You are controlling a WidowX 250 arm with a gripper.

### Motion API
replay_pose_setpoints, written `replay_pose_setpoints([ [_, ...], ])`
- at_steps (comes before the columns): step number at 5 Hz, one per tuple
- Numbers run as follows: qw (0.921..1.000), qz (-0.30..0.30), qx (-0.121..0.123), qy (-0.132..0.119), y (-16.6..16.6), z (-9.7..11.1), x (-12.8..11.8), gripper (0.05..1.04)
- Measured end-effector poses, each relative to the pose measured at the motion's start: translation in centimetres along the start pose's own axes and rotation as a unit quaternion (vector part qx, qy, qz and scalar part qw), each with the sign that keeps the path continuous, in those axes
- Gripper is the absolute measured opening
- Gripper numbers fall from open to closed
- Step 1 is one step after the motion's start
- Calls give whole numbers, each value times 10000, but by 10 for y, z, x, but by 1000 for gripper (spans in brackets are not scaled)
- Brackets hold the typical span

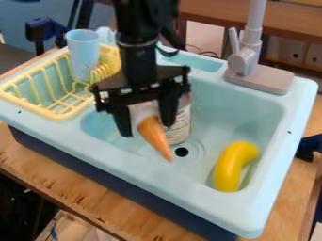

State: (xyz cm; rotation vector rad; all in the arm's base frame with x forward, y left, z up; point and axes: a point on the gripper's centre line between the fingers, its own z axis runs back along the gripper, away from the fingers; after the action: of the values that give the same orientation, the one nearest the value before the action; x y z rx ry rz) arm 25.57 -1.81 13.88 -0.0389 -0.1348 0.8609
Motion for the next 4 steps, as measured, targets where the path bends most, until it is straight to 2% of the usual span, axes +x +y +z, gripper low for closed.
replay_pose_setpoints([
  [2,9987,406,283,-137,6,-2,-4,785],
  [3,9975,582,276,-277,12,2,5,785],
  [4,9958,822,278,-297,20,-2,16,785],
])
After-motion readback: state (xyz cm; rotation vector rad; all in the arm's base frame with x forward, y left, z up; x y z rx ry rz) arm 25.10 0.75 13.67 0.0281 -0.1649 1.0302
